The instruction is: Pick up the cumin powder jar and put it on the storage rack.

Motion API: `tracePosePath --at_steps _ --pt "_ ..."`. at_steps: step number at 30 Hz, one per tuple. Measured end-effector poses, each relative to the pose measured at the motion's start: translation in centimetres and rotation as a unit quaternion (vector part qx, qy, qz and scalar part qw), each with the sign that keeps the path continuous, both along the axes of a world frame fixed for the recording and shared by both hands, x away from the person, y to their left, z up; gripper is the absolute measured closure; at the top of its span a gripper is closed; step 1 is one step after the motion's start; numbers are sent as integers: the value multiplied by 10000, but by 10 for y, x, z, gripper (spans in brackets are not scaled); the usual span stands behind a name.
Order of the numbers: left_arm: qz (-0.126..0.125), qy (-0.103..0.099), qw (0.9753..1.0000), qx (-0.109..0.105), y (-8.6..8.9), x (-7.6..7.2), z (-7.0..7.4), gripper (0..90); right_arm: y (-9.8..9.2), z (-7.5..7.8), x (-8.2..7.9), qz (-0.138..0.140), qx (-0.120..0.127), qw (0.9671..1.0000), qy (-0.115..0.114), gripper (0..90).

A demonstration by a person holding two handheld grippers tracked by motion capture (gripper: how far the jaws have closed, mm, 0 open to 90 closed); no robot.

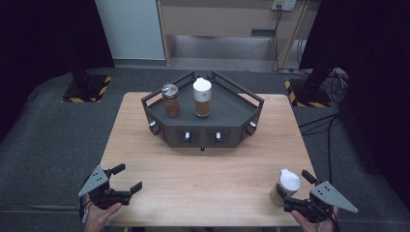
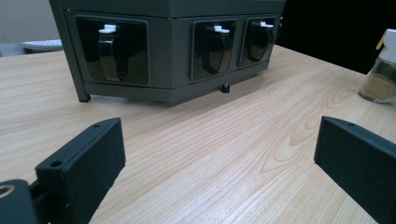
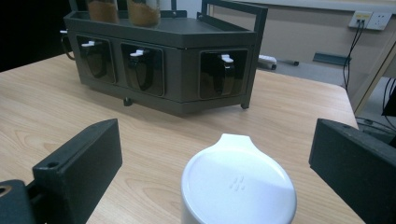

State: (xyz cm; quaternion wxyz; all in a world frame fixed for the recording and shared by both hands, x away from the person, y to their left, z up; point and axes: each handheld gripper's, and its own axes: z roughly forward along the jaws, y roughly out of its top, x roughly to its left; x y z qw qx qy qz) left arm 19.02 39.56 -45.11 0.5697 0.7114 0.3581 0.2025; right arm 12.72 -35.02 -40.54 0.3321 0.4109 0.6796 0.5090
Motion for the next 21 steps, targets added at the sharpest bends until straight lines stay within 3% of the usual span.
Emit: tracePosePath --at_steps 13,21 --pt "-4 4 10000 13 0 -1 1 12 0 11 4 -41 78 9999 115 24" --pt "-2 5 10000 19 -1 -1 1 12 -3 16 6 -119 -3 9991 406 22"
